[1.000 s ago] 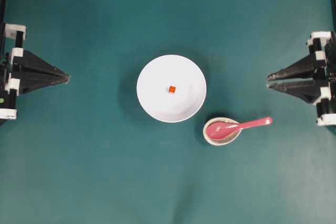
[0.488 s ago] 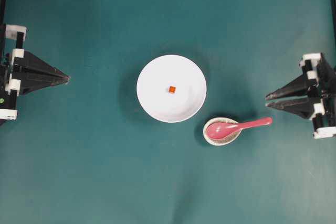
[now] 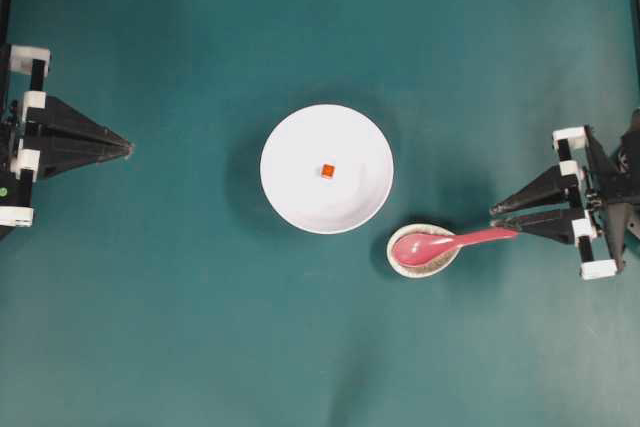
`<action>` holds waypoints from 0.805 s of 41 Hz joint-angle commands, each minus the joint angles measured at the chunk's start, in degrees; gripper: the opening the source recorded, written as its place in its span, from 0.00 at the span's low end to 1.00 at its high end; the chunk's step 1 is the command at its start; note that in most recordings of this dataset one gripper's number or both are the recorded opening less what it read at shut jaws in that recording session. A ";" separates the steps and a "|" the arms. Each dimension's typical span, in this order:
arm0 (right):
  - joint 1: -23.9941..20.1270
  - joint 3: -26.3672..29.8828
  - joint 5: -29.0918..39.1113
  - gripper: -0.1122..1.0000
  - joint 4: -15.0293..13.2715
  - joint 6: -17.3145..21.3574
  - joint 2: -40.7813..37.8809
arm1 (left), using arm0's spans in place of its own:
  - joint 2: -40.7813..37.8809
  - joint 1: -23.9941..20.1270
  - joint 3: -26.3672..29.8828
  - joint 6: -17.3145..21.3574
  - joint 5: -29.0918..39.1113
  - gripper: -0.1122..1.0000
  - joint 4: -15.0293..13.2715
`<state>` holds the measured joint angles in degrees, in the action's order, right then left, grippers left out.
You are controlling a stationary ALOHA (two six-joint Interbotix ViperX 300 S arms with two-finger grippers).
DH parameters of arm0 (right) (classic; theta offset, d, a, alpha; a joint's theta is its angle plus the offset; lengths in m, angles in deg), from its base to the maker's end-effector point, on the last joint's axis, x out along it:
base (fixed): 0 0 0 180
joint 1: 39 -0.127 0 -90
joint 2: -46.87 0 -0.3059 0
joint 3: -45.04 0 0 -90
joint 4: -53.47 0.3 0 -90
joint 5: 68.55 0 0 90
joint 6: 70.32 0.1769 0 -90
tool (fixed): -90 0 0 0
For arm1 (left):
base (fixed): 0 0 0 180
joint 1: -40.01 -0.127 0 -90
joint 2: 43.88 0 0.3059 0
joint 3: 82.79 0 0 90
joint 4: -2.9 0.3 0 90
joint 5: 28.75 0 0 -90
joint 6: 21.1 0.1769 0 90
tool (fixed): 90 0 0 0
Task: Grip the spoon and scoop the red block from the bowl with right arm.
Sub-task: 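Close the right gripper on the pink spoon handle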
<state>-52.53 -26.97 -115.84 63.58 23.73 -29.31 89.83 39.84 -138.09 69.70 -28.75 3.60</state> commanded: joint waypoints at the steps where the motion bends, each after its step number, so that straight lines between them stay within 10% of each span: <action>1: -0.18 0.70 -0.62 0.36 0.35 0.97 -0.79 | -0.44 -0.09 1.14 0.09 -0.53 0.09 0.09; 14: -0.53 0.18 1.14 0.56 0.26 1.14 -1.67 | -0.44 -0.09 1.05 0.18 -0.35 0.09 0.09; 33: -3.34 -2.46 -12.13 0.56 0.09 1.14 -13.01 | -0.44 -0.09 1.14 0.00 0.88 0.09 0.09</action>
<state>-54.90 -30.22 -125.51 63.84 24.69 -39.94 89.83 39.84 -138.09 69.78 -27.70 3.60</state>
